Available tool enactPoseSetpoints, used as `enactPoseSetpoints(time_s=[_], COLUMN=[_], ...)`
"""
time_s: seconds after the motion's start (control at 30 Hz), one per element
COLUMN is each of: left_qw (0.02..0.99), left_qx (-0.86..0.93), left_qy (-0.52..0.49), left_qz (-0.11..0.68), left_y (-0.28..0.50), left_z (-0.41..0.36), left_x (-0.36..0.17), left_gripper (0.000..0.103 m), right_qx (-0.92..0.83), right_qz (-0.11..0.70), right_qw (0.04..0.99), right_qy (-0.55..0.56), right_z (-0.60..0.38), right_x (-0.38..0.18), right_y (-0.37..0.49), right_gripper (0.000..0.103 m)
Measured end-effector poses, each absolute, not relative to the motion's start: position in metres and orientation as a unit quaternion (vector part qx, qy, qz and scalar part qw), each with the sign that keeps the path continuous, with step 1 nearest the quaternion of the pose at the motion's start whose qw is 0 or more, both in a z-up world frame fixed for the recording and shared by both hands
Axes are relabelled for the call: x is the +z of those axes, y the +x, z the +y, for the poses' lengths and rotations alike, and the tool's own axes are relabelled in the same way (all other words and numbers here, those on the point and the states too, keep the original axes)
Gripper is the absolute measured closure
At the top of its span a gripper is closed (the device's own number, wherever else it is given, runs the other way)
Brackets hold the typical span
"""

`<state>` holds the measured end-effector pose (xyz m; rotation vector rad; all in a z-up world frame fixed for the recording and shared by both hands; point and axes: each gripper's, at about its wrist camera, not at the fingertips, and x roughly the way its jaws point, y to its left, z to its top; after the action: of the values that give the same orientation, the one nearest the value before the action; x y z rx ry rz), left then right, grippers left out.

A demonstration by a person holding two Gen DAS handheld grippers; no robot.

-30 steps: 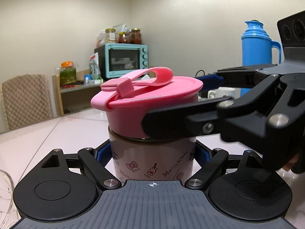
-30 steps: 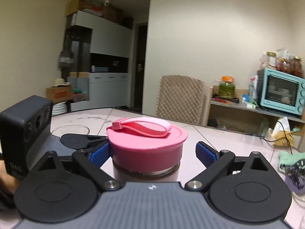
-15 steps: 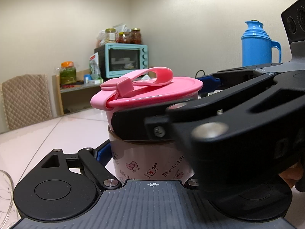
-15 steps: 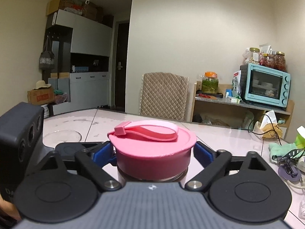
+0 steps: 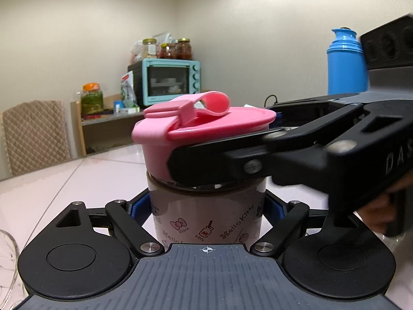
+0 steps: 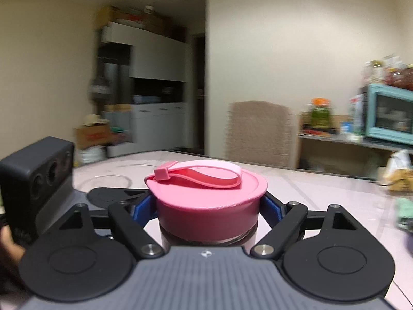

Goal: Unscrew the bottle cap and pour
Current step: 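Regrip the pink cap with the right gripper and twist it again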

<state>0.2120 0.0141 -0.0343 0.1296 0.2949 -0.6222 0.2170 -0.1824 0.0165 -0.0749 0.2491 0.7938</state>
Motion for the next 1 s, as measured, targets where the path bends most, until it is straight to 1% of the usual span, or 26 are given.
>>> enactPoseSetpoints(time_s=[0.3,0.43,0.47,0.5,0.53,0.57,0.73,1.0], left_qw=[0.939,0.939,0.939,0.939,0.939,0.939,0.939,0.939], left_qx=[-0.305,-0.305,-0.305,-0.305,-0.305,-0.305,-0.305,-0.305], left_qy=[0.064,0.063,0.062,0.062,0.063,0.063,0.063,0.063], left_qz=[0.144,0.145,0.145,0.145,0.145,0.145,0.145,0.145], left_y=[0.210,0.212,0.213,0.213,0.213,0.213,0.212,0.212], left_z=[0.011,0.012,0.013,0.012,0.011,0.011,0.010,0.010], left_x=[-0.035,-0.036,-0.036,-0.036,-0.036,-0.035,-0.036,-0.036], left_gripper=[0.014,0.013,0.014,0.013,0.014,0.014,0.013,0.013], right_qx=[0.529,0.551,0.548,0.534,0.528,0.512,0.432,0.313], right_qz=[0.099,0.106,0.106,0.107,0.106,0.104,0.101,0.124], right_qw=[0.840,0.826,0.828,0.837,0.841,0.851,0.893,0.938], right_qy=[-0.063,-0.059,-0.059,-0.058,-0.059,-0.062,-0.076,-0.078], right_z=[-0.212,-0.214,-0.213,-0.211,-0.210,-0.209,-0.198,-0.168], right_x=[0.018,0.023,0.024,0.025,0.026,0.028,0.035,0.033], right_y=[0.254,0.261,0.260,0.255,0.253,0.247,0.219,0.191], right_gripper=[0.018,0.018,0.018,0.015,0.013,0.007,0.007,0.007])
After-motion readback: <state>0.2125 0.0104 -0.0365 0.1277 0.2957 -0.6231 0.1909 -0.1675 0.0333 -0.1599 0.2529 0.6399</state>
